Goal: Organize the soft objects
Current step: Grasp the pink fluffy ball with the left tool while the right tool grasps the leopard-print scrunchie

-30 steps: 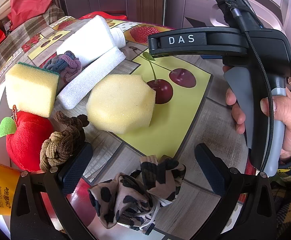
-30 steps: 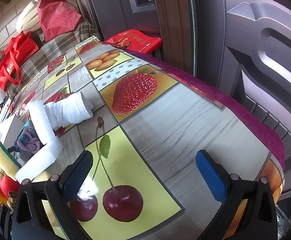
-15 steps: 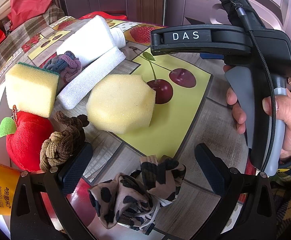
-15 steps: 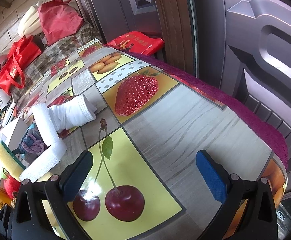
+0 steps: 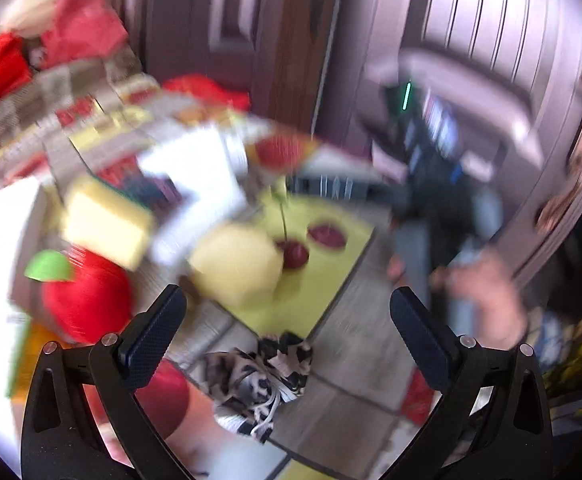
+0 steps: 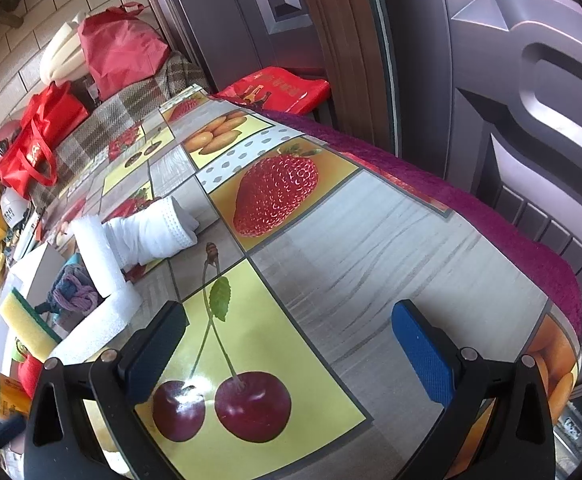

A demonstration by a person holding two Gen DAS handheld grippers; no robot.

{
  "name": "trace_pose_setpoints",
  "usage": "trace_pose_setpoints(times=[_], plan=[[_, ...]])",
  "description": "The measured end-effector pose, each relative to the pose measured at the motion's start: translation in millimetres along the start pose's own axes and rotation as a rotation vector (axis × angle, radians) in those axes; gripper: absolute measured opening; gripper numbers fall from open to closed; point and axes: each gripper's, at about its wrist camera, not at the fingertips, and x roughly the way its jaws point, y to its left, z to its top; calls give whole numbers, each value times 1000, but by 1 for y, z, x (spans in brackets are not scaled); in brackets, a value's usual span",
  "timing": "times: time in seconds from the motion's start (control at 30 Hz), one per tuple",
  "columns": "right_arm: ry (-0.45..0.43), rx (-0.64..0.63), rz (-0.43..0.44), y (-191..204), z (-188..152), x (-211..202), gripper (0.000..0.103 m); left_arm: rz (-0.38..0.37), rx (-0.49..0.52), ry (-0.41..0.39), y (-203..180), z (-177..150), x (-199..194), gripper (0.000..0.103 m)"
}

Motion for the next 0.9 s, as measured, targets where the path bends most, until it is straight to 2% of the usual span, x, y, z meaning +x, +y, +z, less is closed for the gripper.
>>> trace_pose_setpoints(times=[0.1, 0.17, 0.3, 0.37, 0.43, 0.53, 0.6, 0.73, 0.8, 0.9], plan=[[-3, 5, 8, -1, 0, 0, 103, -2, -58, -144, 17, 3, -56, 103], [-3, 6, 10, -1, 0, 0, 103, 16, -111, -206, 35, 0, -83, 103], [-8, 10, 25, -2, 0, -1, 103, 122, -200, -265, 78, -23, -121, 103], [-27, 36, 112, -8, 1, -4, 103, 185, -214, -306, 91, -42, -132, 103], [-45, 77, 275, -18, 1, -6, 103, 195, -212, -259, 96, -57, -129, 103], [-44, 53, 468, -21, -1, -8, 103, 139, -191, -164, 92, -69, -112, 103], [-34, -50, 529, -8, -5, -16, 103, 150, -144, -92, 80, -73, -96, 103], [-16, -354, 621, 32, -27, -47, 103, 161, -57, 14, 60, -77, -69, 103], [-5, -489, 702, 53, -40, -66, 103, 141, -57, 49, 58, -80, -57, 103], [42, -666, 716, 81, -60, -75, 103, 123, -89, 90, 62, -81, -44, 103]])
